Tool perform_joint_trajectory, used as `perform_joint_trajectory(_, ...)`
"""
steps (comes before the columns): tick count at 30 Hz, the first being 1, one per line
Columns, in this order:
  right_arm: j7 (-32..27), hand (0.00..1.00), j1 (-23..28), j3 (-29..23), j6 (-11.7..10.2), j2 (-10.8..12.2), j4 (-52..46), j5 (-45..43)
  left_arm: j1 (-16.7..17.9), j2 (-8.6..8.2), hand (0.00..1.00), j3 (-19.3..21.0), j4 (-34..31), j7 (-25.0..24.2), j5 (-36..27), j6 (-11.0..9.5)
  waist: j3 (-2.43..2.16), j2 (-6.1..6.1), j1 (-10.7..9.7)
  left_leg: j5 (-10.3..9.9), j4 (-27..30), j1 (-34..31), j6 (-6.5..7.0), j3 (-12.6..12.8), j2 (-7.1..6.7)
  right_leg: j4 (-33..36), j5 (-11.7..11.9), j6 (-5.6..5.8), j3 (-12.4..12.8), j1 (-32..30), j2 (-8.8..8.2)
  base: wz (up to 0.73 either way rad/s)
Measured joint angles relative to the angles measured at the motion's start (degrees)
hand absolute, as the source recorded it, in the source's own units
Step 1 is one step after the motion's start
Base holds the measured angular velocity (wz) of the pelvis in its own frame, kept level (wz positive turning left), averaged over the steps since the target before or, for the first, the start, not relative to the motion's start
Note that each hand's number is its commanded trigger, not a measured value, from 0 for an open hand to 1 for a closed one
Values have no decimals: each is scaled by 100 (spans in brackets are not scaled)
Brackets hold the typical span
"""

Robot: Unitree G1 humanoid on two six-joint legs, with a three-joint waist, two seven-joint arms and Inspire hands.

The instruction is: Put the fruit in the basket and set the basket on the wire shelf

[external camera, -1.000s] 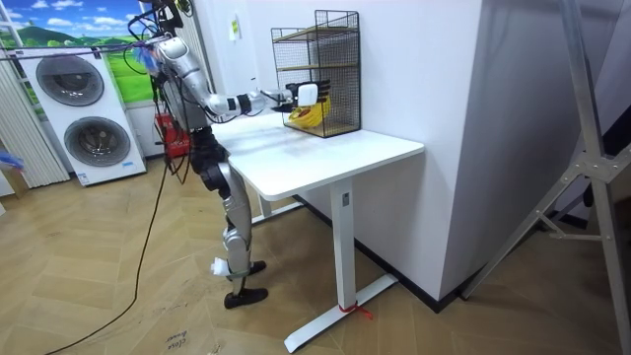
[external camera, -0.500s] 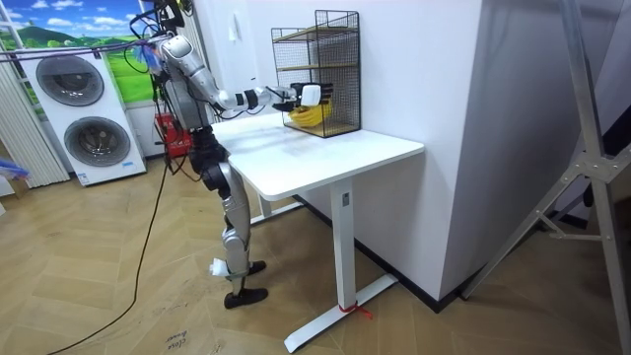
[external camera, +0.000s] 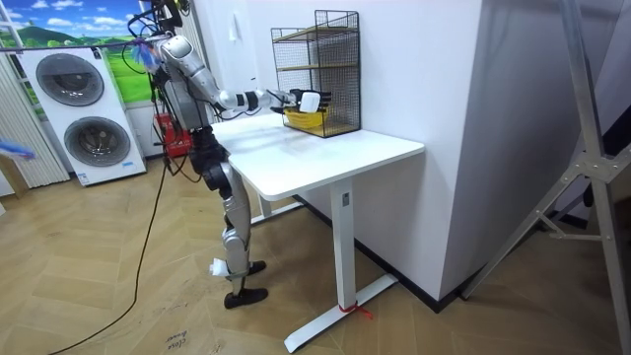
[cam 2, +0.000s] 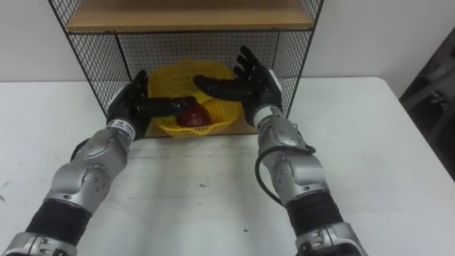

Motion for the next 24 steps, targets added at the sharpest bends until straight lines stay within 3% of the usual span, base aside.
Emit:
perform_joint_trajectory(6, 55, 0, 1, -13, 13, -8, 128, -22, 0, 16, 0, 27, -65, -9, -3, 83, -23, 82, -107, 0, -4, 13, -4, -37, -1, -96, 4, -6, -54, 60, -8, 4)
perform_joint_trajectory(17, 56, 0, 1, -6, 53, -153, 20, -41, -49, 133, 0, 172, -565, -5, -19, 88, -45, 105, -147, 30, -44, 131, -29, -63, 1, -107, 9, -17, -81, 173, -7, 0)
perform_joint_trajectory(20, 74, 0, 5, -111, 53, -160, -148, -52, -48, 136, 0, 194, -839, -1, -6, 90, -92, 128, -156, 29, -56, 152, -31, -62, 2, -186, 6, -23, -92, 179, -6, 0)
perform_joint_trajectory(24, 198, 0, 12, -128, 49, -230, -333, -45, -48, 177, 0, 212, -1294, -22, -9, 82, -97, 137, -164, 86, -158, 213, -37, -53, -5, -184, 20, -30, -88, 230, -12, 0)
